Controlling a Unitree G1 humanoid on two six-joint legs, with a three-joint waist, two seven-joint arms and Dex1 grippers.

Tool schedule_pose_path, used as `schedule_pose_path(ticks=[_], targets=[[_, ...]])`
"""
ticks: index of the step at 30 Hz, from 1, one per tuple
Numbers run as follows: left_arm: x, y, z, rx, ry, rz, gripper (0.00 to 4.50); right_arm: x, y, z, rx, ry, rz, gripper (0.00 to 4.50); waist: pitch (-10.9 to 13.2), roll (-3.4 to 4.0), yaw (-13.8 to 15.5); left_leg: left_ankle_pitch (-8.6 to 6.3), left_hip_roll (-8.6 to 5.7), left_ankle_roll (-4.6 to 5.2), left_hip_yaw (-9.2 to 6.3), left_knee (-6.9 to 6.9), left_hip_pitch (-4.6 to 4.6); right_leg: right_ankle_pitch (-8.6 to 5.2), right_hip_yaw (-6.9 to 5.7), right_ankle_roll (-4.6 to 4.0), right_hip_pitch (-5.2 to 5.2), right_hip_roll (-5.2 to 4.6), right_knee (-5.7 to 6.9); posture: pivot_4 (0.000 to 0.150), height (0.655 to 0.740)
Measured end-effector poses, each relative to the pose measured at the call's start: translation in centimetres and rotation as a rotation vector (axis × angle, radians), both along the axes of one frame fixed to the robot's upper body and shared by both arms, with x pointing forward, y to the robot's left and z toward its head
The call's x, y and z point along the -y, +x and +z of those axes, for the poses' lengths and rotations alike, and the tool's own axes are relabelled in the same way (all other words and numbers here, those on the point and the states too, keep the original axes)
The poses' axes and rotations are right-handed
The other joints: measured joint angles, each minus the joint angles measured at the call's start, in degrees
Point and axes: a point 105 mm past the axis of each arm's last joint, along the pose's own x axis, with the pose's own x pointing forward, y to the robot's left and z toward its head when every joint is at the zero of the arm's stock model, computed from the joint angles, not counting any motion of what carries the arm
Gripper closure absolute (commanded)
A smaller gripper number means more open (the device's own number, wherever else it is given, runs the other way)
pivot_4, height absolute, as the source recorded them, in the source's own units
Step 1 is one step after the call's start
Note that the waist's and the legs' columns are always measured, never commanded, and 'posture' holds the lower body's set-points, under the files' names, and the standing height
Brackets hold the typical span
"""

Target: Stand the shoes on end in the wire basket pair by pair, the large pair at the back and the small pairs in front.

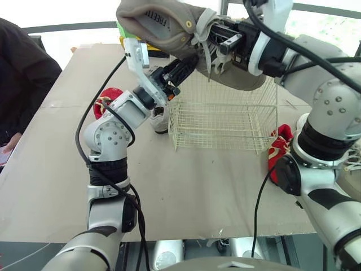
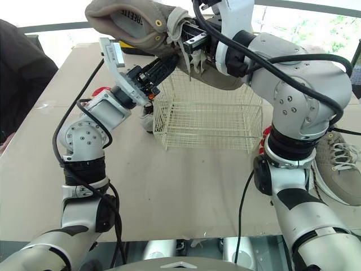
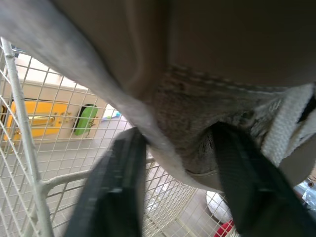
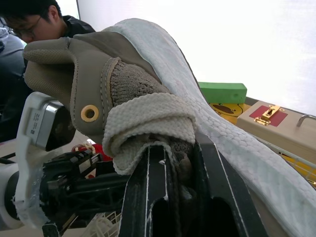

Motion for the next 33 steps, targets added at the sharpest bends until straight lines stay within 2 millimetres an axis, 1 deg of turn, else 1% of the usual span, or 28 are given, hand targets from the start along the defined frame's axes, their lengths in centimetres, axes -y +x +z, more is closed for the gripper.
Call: schedule_pose_path(ticks=[1,2,3,4,6,7,8,9,10,13,21,23,25,26,27,28,29,30,31,32,33], targets=[[0.2,-0.1,0.1,0.007,-0.006,-0.01,3.77,0.2,0.0,0.1,-0.002,0.013,-0.005,4.5,0.0,0.0,0.0,0.0,0.0,0.0,0.0,0.0,0.0,0.0,0.0,0.0,0.0,0.0,0.0,0.15,0.74],[0.2,-0.2,0.2,0.017,-0.01,-0.02,3.77,0.4,-0.1,0.2,-0.003,0.028,-0.01,4.5,0.0,0.0,-0.01,0.0,0.0,0.01,0.0,0.0,0.0,0.0,0.0,0.0,0.0,0.0,0.01,0.15,0.74],[0.1,-0.3,0.2,0.029,-0.004,-0.027,3.06,0.4,-0.2,0.3,0.001,0.034,-0.009,4.5,0.0,0.0,-0.03,-0.01,0.0,0.01,-0.01,0.0,0.0,0.0,-0.01,0.0,0.0,0.0,0.01,0.15,0.74],[0.0,-0.4,0.3,0.038,-0.001,-0.035,2.75,0.4,-0.4,0.4,0.007,0.036,-0.007,4.5,0.0,0.01,-0.15,-0.01,0.0,0.01,-0.01,-0.01,0.0,0.0,-0.01,0.0,-0.01,0.01,0.01,0.15,0.74],[0.0,-0.6,0.4,0.056,-0.002,-0.057,1.72,0.4,-0.5,0.4,0.005,0.035,-0.001,4.5,0.0,0.01,-0.29,-0.01,0.01,0.01,0.0,-0.06,0.06,0.0,0.0,0.0,-0.01,0.01,0.03,0.15,0.74],[-0.2,-0.4,0.2,0.05,-0.004,-0.061,1.1,0.4,-0.4,0.4,0.002,0.035,-0.003,4.5,0.0,0.01,-0.22,-0.01,0.01,0.01,-0.03,-0.05,0.06,0.0,-0.02,0.0,0.0,0.01,0.04,0.15,0.74],[-0.2,-0.3,0.1,0.046,-0.006,-0.059,0.76,0.4,-0.4,0.3,0.0,0.034,-0.004,4.5,0.0,0.01,-0.19,-0.01,0.01,0.01,-0.04,-0.05,0.05,0.0,-0.03,0.0,0.0,0.01,0.04,0.15,0.74],[-0.3,-0.2,0.0,0.04,-0.005,-0.056,0.29,0.4,-0.4,0.3,-0.002,0.033,-0.005,4.5,0.01,0.01,-0.18,-0.01,0.01,0.01,-0.05,-0.05,0.04,0.0,-0.04,0.0,0.0,0.01,0.04,0.15,0.74],[-0.3,-0.1,-0.1,0.036,-0.008,-0.06,0.02,0.4,-0.4,0.3,-0.004,0.034,-0.004,4.5,0.0,0.01,-0.17,-0.01,0.01,0.02,-0.04,-0.05,0.04,0.0,-0.03,0.0,0.0,0.01,0.03,0.15,0.74],[0.3,-0.6,0.0,0.047,-0.028,-0.108,0.02,-0.4,-0.7,-0.1,-0.028,0.03,0.036,4.5,0.01,0.01,-0.2,-0.01,0.01,0.02,-0.03,-0.06,0.01,0.0,-0.03,0.0,0.0,0.0,0.0,0.15,0.74],[-0.5,-1.0,0.2,0.08,-0.022,-0.125,0.02,-0.8,-1.0,-0.2,-0.052,0.044,0.078,4.5,0.01,0.01,-0.17,-0.01,0.01,0.02,-0.06,-0.06,0.01,-0.01,-0.05,0.0,-0.01,0.0,0.0,0.15,0.74],[-0.7,-1.1,0.4,0.087,-0.03,-0.13,0.53,-0.9,-1.2,-0.1,-0.048,0.042,0.083,4.5,0.01,0.01,-0.17,-0.01,0.01,0.02,-0.06,-0.06,0.01,-0.01,-0.05,0.0,-0.01,0.0,0.0,0.15,0.74],[-0.9,-1.2,0.5,0.087,-0.04,-0.131,1.28,-0.9,-1.2,0.0,-0.044,0.044,0.081,4.5,0.01,0.01,-0.17,-0.01,0.01,0.02,-0.06,-0.06,0.01,-0.01,-0.05,0.0,0.0,0.0,-0.01,0.15,0.74],[-1.0,-1.2,0.5,0.088,-0.042,-0.137,1.56,-0.8,-1.1,0.1,-0.041,0.049,0.074,4.5,0.01,0.01,-0.17,-0.01,0.01,0.02,-0.06,-0.06,0.01,-0.01,-0.05,0.0,0.0,0.0,0.0,0.15,0.74],[-1.0,-1.3,0.5,0.089,-0.043,-0.145,1.99,-0.5,-1.0,0.2,-0.04,0.057,0.063,4.5,0.01,0.01,-0.18,-0.01,0.01,0.02,-0.06,-0.06,0.01,-0.01,-0.05,0.0,0.0,0.0,-0.01,0.15,0.74],[-0.9,-1.4,0.4,0.089,-0.037,-0.158,2.42,0.5,-0.8,0.3,-0.036,0.057,0.049,3.88,0.01,0.01,-0.16,-0.01,0.01,0.02,-0.07,-0.06,0.0,-0.01,-0.06,0.0,0.0,0.0,-0.01,0.15,0.74],[-0.5,-1.7,0.4,0.09,-0.031,-0.181,2.58,1.7,-0.9,0.0,-0.042,0.044,0.059,3.72,0.01,0.0,0.07,-0.01,0.0,0.03,-0.13,-0.06,-0.03,-0.01,-0.11,0.0,0.04,0.0,-0.08,0.15,0.74],[0.0,-1.7,0.3,0.084,-0.017,-0.2,2.9,3.4,-1.0,-0.4,-0.045,0.024,0.071,3.31,0.01,-0.03,0.69,-0.02,-0.02,0.03,-0.3,-0.06,-0.1,-0.01,-0.24,0.0,0.23,-0.01,-0.33,0.15,0.74],[-0.2,-1.6,0.2,0.074,-0.007,-0.188,2.98,5.7,-1.1,-0.9,-0.06,0.03,0.056,2.93,0.01,-0.02,0.87,-0.03,-0.04,0.05,-0.27,-0.07,-0.1,0.0,-0.19,0.0,0.29,0.0,-0.54,0.15,0.74],[-0.5,-1.5,0.2,0.073,-0.001,-0.178,3.02,6.6,-1.1,-1.1,-0.068,0.037,0.05,2.48,0.02,-0.01,0.77,-0.04,-0.04,0.06,-0.24,-0.09,-0.15,0.0,-0.15,0.01,0.28,0.0,-0.65,0.15,0.74],[-0.8,-1.4,0.3,0.071,0.004,-0.169,3.06,7.8,-1.0,-1.5,-0.072,0.044,0.024,2.18,0.02,-0.01,0.65,-0.05,-0.05,0.08,-0.2,-0.09,-0.17,0.01,-0.08,0.01,0.26,0.0,-0.66,0.15,0.74]])
